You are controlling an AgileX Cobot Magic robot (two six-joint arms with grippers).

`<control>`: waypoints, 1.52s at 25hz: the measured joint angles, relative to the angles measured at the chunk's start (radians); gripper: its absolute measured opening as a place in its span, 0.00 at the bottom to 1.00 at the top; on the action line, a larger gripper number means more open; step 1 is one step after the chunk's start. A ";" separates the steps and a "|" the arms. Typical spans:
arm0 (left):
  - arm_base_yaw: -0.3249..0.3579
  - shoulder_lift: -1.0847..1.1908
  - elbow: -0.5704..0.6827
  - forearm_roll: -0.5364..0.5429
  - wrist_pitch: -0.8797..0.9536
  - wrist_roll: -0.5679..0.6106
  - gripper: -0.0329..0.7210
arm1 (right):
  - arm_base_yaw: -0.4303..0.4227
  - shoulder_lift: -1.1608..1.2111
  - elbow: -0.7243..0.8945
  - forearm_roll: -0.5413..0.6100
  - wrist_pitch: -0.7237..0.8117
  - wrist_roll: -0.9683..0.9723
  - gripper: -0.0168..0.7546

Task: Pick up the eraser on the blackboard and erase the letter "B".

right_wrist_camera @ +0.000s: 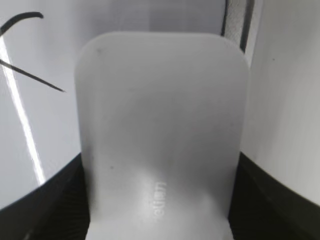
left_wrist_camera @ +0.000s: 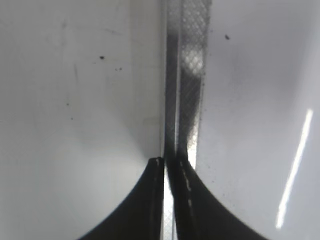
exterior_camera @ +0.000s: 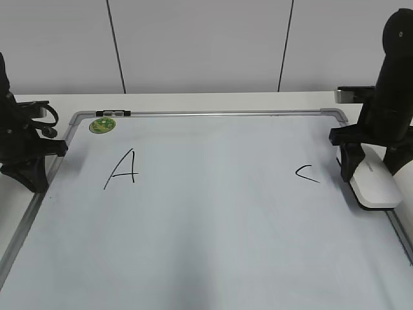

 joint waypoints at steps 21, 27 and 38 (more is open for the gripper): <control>0.000 0.000 0.000 0.000 -0.002 0.000 0.08 | 0.000 0.067 -0.025 -0.010 -0.041 -0.006 0.70; 0.000 0.000 0.000 0.000 -0.002 0.000 0.08 | 0.000 0.070 -0.031 -0.017 -0.071 -0.006 0.70; 0.000 0.000 0.000 0.000 -0.002 0.000 0.08 | 0.000 0.070 -0.031 -0.020 -0.073 -0.006 0.76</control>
